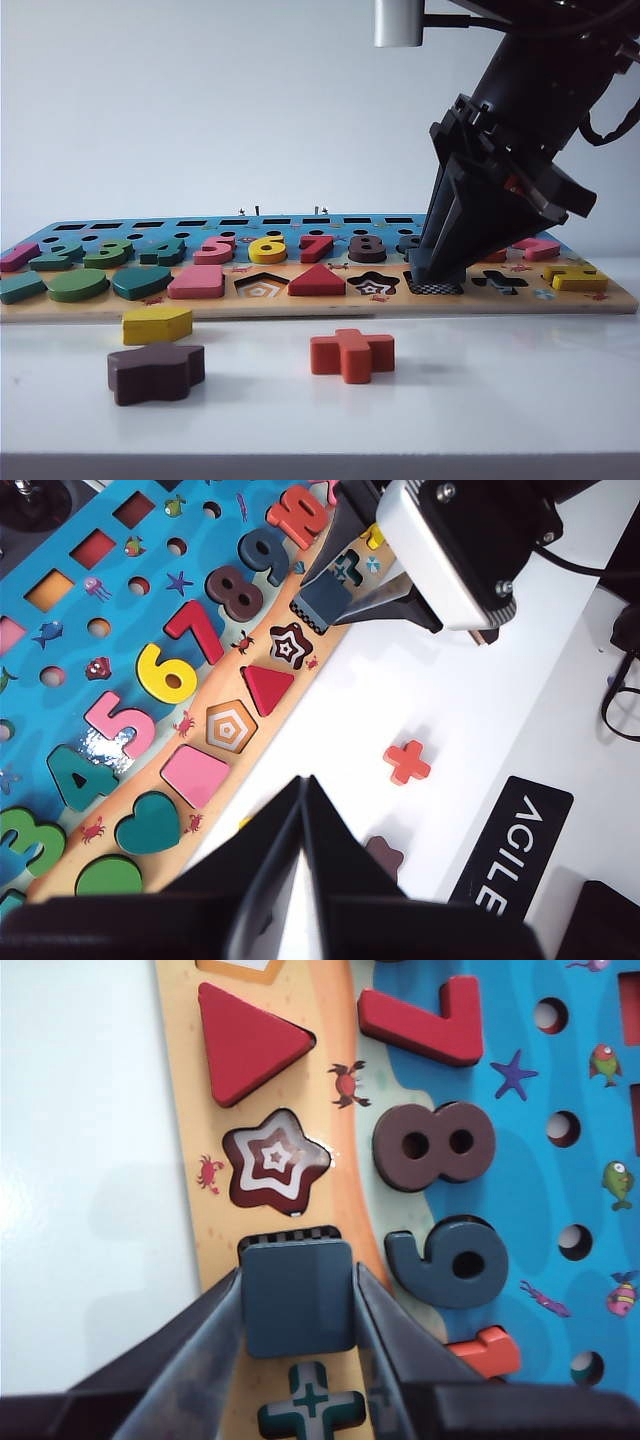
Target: Insert the cube into the slot.
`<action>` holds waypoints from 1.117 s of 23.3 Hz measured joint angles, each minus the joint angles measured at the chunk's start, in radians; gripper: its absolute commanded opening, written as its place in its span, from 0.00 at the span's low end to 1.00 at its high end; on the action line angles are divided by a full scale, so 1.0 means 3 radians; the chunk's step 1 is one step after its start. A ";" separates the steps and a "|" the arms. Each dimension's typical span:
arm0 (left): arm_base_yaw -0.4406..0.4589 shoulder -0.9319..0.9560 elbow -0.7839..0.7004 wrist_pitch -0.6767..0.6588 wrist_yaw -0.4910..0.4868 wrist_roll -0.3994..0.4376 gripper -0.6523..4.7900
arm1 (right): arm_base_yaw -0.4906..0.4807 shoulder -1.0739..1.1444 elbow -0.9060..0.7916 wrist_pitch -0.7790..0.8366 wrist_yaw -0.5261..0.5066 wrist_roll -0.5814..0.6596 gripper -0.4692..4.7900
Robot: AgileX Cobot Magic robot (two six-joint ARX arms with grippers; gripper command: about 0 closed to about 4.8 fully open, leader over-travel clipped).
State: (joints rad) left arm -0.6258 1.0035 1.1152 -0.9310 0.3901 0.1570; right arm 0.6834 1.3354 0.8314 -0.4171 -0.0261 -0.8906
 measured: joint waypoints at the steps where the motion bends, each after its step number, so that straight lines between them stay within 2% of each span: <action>1: 0.0000 0.0000 0.0000 0.0000 0.0000 0.0000 0.15 | 0.0000 0.0009 0.0000 -0.0004 0.0001 0.0000 0.32; 26: 0.0000 0.0000 0.0000 -0.0001 0.0000 0.0000 0.15 | 0.0000 0.0041 0.0000 0.0023 -0.0013 0.0000 0.32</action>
State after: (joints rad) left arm -0.6258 1.0035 1.1152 -0.9314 0.3901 0.1570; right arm 0.6834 1.3476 0.8314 -0.4103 -0.0299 -0.8906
